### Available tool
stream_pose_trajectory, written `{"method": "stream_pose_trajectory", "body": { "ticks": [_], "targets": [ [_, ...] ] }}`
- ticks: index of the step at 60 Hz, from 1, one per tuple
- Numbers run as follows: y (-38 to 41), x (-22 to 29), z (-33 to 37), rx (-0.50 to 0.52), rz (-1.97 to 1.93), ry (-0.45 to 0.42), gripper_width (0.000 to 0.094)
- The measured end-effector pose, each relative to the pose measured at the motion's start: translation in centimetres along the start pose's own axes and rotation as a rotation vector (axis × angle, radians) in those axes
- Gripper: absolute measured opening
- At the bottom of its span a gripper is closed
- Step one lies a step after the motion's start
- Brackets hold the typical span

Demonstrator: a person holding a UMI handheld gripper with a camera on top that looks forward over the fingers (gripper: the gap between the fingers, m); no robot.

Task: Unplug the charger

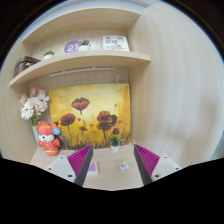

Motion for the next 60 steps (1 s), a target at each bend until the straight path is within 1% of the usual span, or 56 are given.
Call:
{"method": "stream_pose_trajectory", "body": {
  "ticks": [4, 8, 16, 24, 27, 33, 38, 46, 60],
  "targets": [
    [2.0, 0.5, 3.6, 0.033, 0.011, -0.017, 0.0821],
    [4.1, -0.1, 6.5, 0.068, 0.021, -0.019, 0.0821],
    [8.3, -3.1, 11.0, 0.107, 0.051, 0.020, 0.0819],
    [12.7, -7.2, 13.9, 0.178, 0.067, 0.076, 0.0829],
    [13.7, -8.4, 14.8, 0.196, 0.074, 0.096, 0.0839],
    [15.7, -9.7, 16.3, 0.237, 0.096, 0.107, 0.0841],
    [16.1, -9.8, 17.2, 0.255, 0.110, 0.098, 0.0840],
    [16.7, -10.0, 17.8, 0.263, 0.114, 0.093, 0.0840],
    [16.9, -10.5, 18.3, 0.272, 0.107, 0.110, 0.0844]
  ]
}}
Point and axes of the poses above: the point between the fingertips, and its own axes, seen from behind it with the camera up: y to the left, x up, z backward, against the way the camera looks, the point moved 5 cm from there along z, backward, against the way the camera looks, and after that the axes turned 11 degrees about z, right-handed, at the moved point
